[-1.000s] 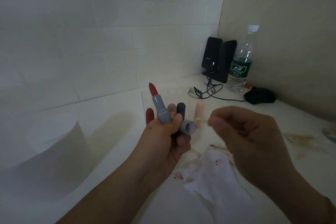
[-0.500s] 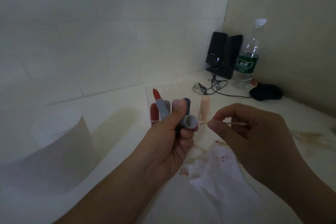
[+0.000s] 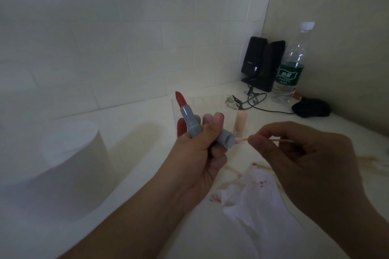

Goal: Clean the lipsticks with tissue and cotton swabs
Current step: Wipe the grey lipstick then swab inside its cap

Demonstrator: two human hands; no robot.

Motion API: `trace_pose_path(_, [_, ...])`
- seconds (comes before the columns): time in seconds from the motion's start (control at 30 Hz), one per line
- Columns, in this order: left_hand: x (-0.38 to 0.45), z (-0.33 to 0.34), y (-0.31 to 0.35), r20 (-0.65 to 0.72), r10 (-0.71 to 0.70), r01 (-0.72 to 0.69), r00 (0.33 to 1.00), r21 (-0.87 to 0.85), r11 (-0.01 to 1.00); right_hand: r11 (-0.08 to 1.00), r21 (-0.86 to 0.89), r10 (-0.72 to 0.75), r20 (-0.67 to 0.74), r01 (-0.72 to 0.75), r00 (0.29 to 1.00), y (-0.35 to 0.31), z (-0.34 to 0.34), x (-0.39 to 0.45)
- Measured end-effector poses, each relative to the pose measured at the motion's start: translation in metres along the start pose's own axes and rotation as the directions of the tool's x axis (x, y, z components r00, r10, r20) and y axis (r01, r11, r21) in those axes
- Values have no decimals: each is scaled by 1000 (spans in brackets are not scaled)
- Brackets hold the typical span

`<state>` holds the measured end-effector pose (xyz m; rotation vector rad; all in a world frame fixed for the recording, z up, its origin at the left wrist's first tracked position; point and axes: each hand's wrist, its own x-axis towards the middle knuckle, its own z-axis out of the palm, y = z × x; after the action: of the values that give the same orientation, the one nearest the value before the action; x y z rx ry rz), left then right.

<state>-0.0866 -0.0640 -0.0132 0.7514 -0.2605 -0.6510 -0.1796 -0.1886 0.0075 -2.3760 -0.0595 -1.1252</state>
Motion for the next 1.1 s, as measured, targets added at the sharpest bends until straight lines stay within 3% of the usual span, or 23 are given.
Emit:
trace_pose_path(0.23, [-3, 4, 1, 19, 30, -31, 999, 73, 997, 994, -110, -11, 64, 18, 998, 1, 2, -1])
trace_pose_path(0.47, [-3, 1, -2, -2, -21, 21, 1000, -55, 998, 998, 16, -55, -8, 55, 998, -2, 5, -6])
trace_pose_path(0.6, [-3, 3, -4, 2, 5, -5, 1000, -11, 1000, 996, -77, -45, -80, 39, 996, 1, 1, -4])
trace_pose_path(0.73, [-3, 2, -1, 3, 56, -56, 998, 47, 997, 988, -149, -47, -7, 45, 999, -3, 5, -5])
trace_pose_path(0.83, [-4, 0, -3, 63, 103, -109, 993, 88, 990, 995, -49, -88, -24, 87, 996, -6, 7, -9])
trace_pose_path(1.0, [-5, -3, -3, 154, 128, -154, 980, 170, 973, 992, 104, 77, -118, -64, 990, -4, 7, -9])
trace_pose_path(1.1, [-5, -5, 0, 160, 162, -182, 974, 118, 976, 990, 133, 56, -113, -40, 992, -5, 5, -8])
